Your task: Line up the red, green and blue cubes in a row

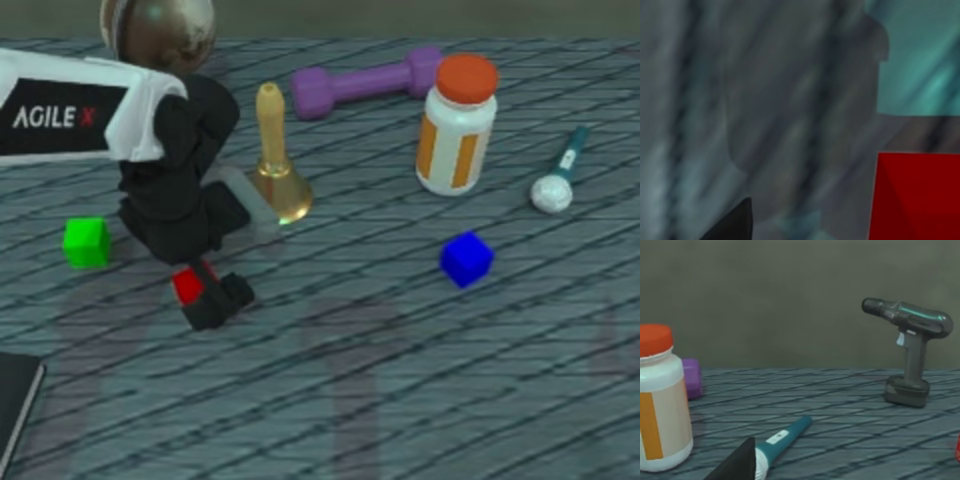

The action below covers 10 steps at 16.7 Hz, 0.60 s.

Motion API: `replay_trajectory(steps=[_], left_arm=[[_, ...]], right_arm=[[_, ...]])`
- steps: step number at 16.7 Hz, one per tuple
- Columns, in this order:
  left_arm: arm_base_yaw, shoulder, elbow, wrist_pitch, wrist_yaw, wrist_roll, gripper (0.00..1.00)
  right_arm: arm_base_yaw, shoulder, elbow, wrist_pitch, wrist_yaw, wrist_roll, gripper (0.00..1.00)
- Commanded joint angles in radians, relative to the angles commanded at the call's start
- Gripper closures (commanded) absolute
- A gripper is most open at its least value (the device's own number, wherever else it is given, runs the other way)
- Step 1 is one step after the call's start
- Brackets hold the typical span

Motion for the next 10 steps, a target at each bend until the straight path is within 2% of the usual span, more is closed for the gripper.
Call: replay_trajectory(steps=[10], left_arm=[[0.000, 0.000, 0.000, 0.000, 0.000, 0.000, 0.90]], right_arm=[[0.000, 0.000, 0.000, 0.000, 0.000, 0.000, 0.00]])
